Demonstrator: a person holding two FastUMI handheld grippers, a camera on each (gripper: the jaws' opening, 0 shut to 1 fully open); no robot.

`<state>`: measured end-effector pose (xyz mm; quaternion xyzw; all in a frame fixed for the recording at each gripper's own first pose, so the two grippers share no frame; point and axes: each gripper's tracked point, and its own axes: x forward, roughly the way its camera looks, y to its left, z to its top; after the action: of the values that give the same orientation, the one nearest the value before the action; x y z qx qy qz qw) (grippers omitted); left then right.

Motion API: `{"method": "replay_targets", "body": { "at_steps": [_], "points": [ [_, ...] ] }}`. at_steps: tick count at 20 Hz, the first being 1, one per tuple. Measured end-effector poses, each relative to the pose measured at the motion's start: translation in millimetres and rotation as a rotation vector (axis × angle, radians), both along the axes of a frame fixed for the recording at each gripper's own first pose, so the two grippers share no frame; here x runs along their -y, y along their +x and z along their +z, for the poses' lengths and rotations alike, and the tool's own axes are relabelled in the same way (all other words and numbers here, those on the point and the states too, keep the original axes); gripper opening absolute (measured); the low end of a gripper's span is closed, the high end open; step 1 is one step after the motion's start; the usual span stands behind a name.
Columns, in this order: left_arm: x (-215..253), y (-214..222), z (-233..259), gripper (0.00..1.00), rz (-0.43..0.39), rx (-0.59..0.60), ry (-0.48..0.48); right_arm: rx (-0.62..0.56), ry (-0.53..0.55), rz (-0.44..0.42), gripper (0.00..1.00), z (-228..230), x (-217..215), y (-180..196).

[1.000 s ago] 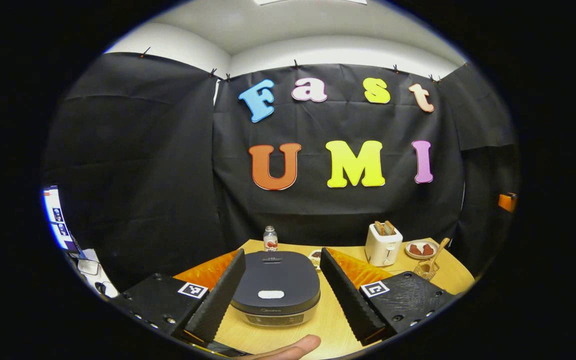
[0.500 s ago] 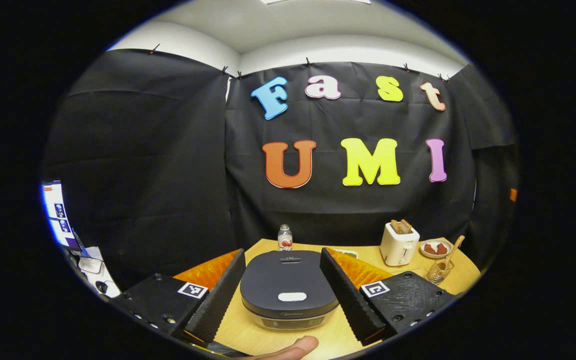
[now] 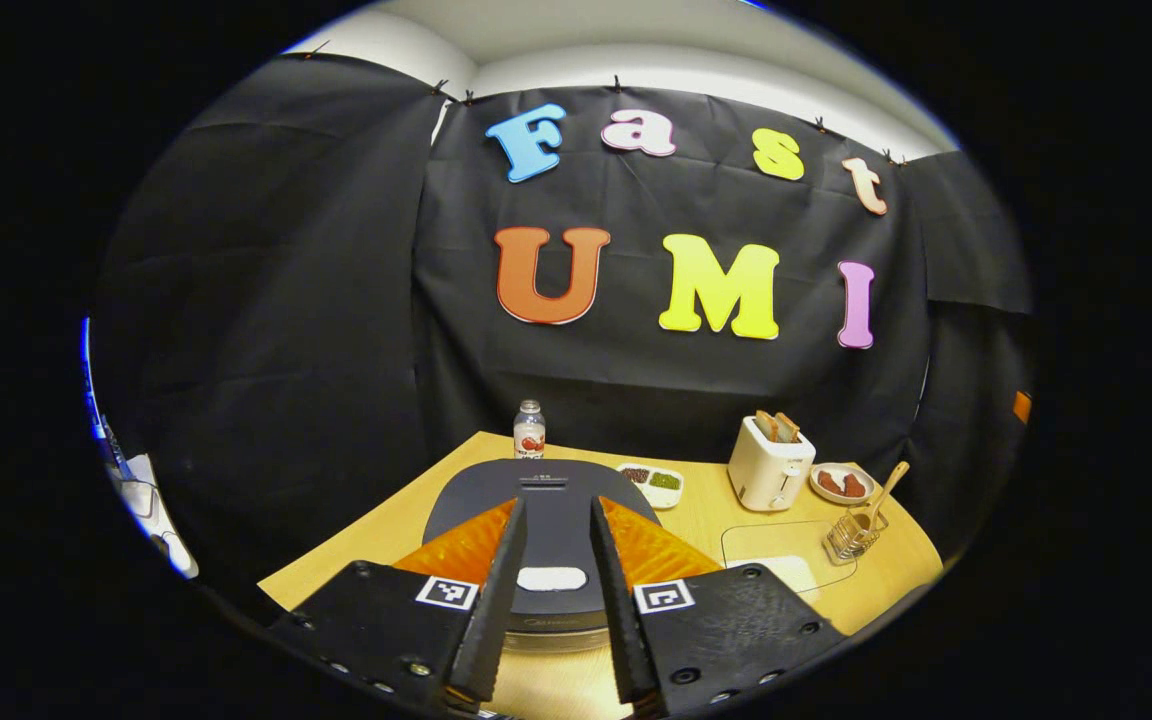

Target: Close the left gripper, press the button to open the rice cooker; take a wooden spoon from the chopstick holder with the right hand, scoop a spoonful of rice and pour it into the rice cooker, then put the wooden spoon back into the chopstick holder.

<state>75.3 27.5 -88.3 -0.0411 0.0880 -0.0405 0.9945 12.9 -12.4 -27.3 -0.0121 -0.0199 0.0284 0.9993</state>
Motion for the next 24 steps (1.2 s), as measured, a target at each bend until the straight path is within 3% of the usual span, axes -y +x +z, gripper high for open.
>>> {"method": "replay_targets", "body": {
  "at_steps": [1,2,3,4,12,13,14,19,22,24],
  "points": [
    [5,1,-5,0.31,-0.011,-0.02,0.009,-0.001,-0.002,0.009,1.0,-4,-2,0],
    [5,3,-12,0.24,-0.017,-0.048,0.017,-0.006,-0.004,0.016,1.0,-8,-2,0],
    [2,5,-18,0.1,-0.009,-0.069,0.026,-0.011,-0.007,0.019,1.0,-12,-2,2],
    [-3,9,-21,0.07,0.013,-0.078,0.032,-0.015,-0.01,0.021,1.0,-15,-1,2],
    [-7,16,-74,0.06,0.073,-0.261,0.099,-0.024,-0.024,-0.004,1.0,-30,26,9],
    [-4,-4,-59,0.07,0.066,-0.284,0.078,-0.026,-0.022,-0.009,1.0,-33,29,10],
    [-6,11,-75,0.0,0.072,-0.289,0.058,-0.03,-0.02,-0.01,1.0,-36,31,9],
    [-5,17,-87,0.0,0.062,-0.347,0.078,-0.052,-0.013,-0.014,1.0,-48,38,12],
    [-8,15,-92,0.0,0.085,-0.373,0.125,-0.063,-0.004,-0.018,1.0,-55,39,12],
    [-6,16,-88,0.0,0.13,-0.35,0.106,-0.079,-0.001,-0.022,1.0,-62,39,12]
  ]
}}
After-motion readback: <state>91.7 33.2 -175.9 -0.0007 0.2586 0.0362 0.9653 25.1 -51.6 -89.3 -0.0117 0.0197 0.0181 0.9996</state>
